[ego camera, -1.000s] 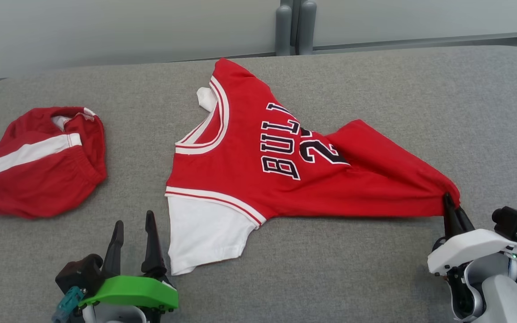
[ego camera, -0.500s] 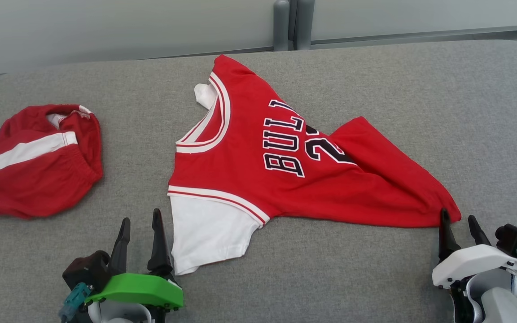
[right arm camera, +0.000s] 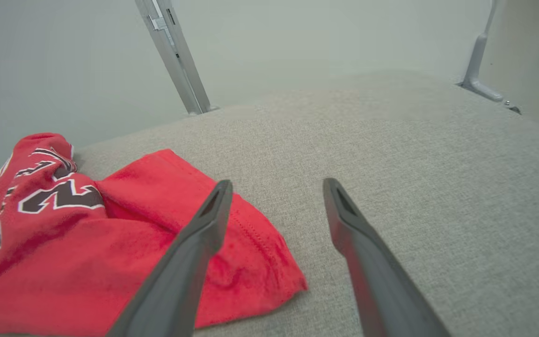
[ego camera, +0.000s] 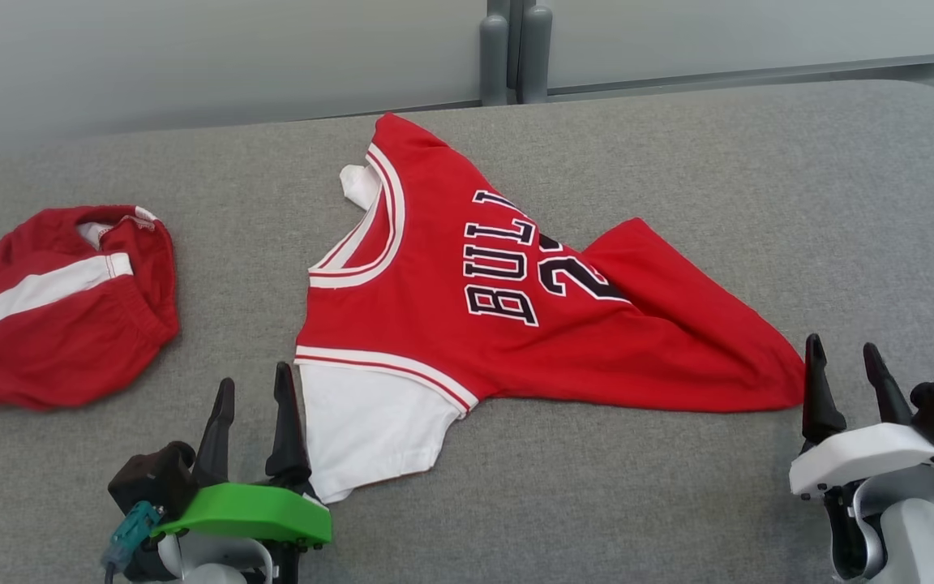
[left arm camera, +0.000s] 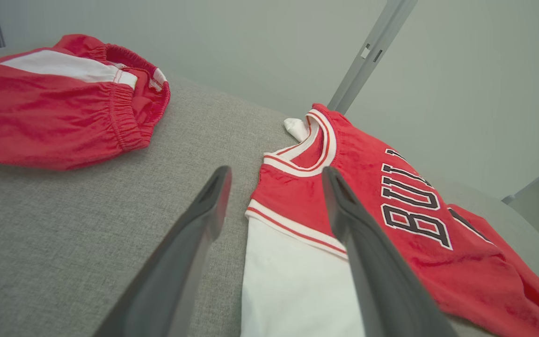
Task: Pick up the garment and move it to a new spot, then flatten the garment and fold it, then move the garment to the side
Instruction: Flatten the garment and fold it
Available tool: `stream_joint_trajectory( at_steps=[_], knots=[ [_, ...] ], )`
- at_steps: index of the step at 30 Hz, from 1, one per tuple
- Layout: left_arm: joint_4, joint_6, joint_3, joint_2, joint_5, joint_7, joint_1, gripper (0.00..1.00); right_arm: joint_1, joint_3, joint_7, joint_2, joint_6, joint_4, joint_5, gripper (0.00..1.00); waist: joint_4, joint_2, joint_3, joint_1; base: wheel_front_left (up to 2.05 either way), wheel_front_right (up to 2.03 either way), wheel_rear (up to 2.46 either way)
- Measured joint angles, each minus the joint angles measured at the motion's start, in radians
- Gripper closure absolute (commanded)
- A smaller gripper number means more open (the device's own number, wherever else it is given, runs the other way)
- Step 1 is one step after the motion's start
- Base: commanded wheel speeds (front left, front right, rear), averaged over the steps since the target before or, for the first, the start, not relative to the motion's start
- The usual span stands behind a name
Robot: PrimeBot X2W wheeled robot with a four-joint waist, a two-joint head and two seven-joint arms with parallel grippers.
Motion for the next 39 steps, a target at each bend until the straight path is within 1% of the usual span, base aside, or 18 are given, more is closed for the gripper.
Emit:
stream_joint_trajectory(
  at_steps=[3, 8, 11, 22, 29, 39],
  knots=[
    [-0.003, -0.012, -0.002, -0.002, 0.002, 0.0, -0.004, 0.0, 0.009, 0.023, -0.002, 0.001, 0.0, -0.101, -0.015, 0.0, -0.004, 0.0, -0.019, 0.0, 0.0, 0.0, 0.0],
    [0.003, -0.028, -0.011, 0.003, 0.018, -0.001, -0.012, 0.0, 0.04, 0.058, 0.023, -0.001, 0.0, -0.209, -0.049, 0.0, -0.003, 0.0001, -0.052, 0.0, 0.0, 0.0, 0.0],
    [0.016, -0.028, -0.017, 0.014, 0.032, -0.001, -0.012, 0.0, 0.062, 0.077, 0.047, -0.002, 0.0, -0.274, -0.07, 0.0, 0.0, 0.0, -0.075, 0.0, 0.0, 0.0, 0.0],
    [-0.003, -0.031, -0.041, 0.037, 0.059, -0.001, 0.028, 0.0, 0.183, 0.076, 0.1, 0.009, 0.0, -0.456, -0.13, 0.0, 0.014, 0.0, -0.154, 0.0, 0.0, 0.0, 0.0],
    [-0.015, -0.018, -0.044, 0.062, 0.08, -0.001, 0.079, 0.0, 0.242, 0.076, 0.113, 0.02, 0.0, -0.506, -0.147, 0.0, 0.014, 0.0, -0.18, 0.0, 0.0, 0.0, 0.0],
    [-0.037, -0.017, -0.045, 0.074, 0.08, -0.001, 0.103, 0.0, 0.26, 0.083, 0.118, 0.023, 0.0, -0.506, -0.143, 0.0, 0.008, 0.0, -0.184, 0.0, 0.0, 0.0, 0.0]
  ],
)
